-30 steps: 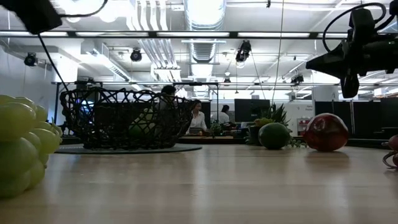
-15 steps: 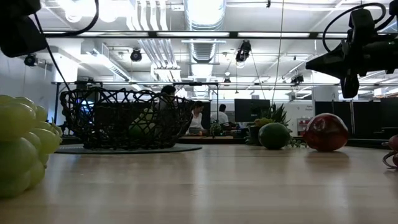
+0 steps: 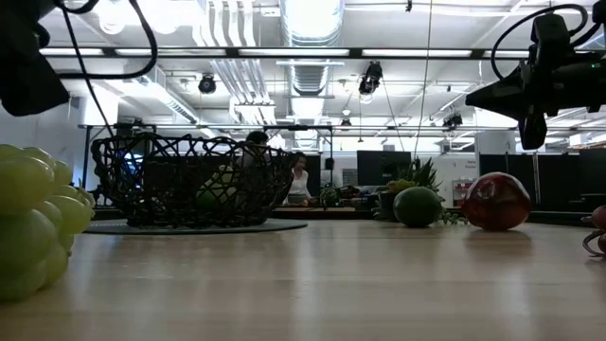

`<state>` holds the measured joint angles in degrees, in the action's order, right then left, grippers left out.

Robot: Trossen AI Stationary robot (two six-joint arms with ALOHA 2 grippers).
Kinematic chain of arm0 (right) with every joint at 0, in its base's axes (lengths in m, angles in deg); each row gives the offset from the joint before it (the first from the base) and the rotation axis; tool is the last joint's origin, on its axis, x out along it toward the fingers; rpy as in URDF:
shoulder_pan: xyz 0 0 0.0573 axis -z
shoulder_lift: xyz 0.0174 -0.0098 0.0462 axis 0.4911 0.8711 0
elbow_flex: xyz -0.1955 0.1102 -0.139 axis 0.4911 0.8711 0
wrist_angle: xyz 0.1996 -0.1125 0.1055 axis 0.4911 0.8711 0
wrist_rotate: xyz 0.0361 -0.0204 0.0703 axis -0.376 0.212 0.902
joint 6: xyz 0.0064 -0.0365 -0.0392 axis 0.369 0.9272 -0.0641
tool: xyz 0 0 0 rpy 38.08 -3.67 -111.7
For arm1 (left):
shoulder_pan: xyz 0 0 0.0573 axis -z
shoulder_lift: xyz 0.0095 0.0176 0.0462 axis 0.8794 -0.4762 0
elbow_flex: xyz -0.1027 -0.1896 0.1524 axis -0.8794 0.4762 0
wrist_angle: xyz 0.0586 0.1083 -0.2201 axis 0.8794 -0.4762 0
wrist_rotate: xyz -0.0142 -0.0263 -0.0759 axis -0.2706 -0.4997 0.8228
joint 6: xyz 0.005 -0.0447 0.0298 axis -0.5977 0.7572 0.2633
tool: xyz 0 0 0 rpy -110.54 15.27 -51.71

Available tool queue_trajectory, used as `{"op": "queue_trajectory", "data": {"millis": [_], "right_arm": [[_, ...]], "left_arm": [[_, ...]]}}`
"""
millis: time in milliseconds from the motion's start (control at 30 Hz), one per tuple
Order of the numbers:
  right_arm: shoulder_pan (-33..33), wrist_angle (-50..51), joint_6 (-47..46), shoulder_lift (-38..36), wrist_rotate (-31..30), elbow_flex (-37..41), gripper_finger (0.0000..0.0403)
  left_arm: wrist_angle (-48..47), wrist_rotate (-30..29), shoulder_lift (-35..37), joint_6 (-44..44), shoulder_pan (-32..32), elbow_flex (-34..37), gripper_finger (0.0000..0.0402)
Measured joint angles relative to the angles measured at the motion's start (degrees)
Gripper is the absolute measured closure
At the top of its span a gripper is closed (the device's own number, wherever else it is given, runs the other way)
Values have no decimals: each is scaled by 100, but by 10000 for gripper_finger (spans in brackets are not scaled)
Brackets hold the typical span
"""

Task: Build produce basket
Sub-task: Put the green apple into the black wire basket

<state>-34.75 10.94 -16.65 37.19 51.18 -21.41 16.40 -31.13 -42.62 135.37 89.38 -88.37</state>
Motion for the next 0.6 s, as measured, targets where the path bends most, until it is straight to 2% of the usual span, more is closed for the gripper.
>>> {"op": "queue_trajectory", "data": {"millis": [600], "right_arm": [[1, 4, 2, 2, -6, 0, 394]], "left_arm": [[21, 262, -138, -236, 43, -7, 269]]}}
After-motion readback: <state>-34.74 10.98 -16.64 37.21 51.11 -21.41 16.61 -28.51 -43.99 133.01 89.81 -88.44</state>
